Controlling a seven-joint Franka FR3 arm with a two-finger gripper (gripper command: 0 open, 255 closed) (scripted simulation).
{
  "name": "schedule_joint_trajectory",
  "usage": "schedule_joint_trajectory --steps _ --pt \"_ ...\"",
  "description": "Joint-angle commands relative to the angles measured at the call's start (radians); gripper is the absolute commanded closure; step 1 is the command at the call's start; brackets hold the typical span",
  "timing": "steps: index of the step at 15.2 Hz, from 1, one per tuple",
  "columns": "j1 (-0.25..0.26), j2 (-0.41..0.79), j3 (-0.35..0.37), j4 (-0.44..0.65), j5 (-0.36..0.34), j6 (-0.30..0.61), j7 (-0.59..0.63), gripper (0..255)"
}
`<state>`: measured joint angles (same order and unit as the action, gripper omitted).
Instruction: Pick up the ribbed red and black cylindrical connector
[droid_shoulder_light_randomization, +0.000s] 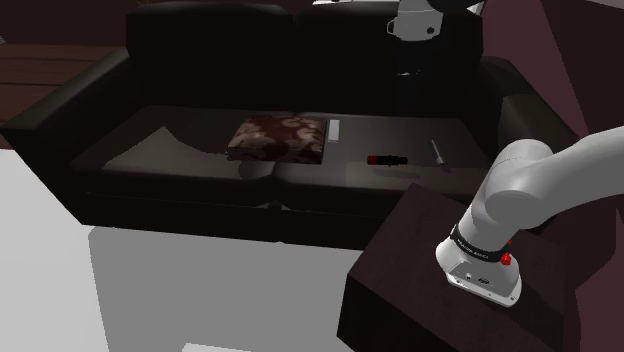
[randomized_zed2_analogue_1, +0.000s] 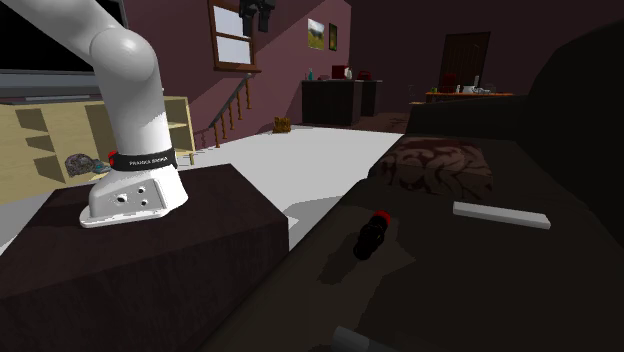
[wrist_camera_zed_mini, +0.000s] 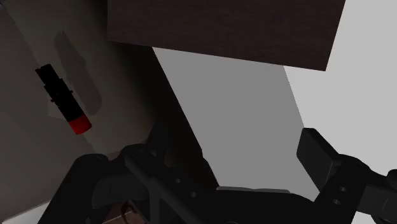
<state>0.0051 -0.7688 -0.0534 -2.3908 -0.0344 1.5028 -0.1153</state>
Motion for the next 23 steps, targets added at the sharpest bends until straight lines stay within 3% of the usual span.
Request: schedule_joint_trajectory --steps 1,12,18,23 --pt "0.000 0.000 0.000 0.000 0.000 0.000 0.000 0" --pt "-0.065 0.103 -0.192 -0.199 -0.139 0.341 -0.202 0" --pt "-0.089 0.257 -0.309 -0.233 -0.189 0.553 -0.316 0" --pt "-0.088 0.434 -0.409 -0.217 -0.184 0.733 -0.428 0"
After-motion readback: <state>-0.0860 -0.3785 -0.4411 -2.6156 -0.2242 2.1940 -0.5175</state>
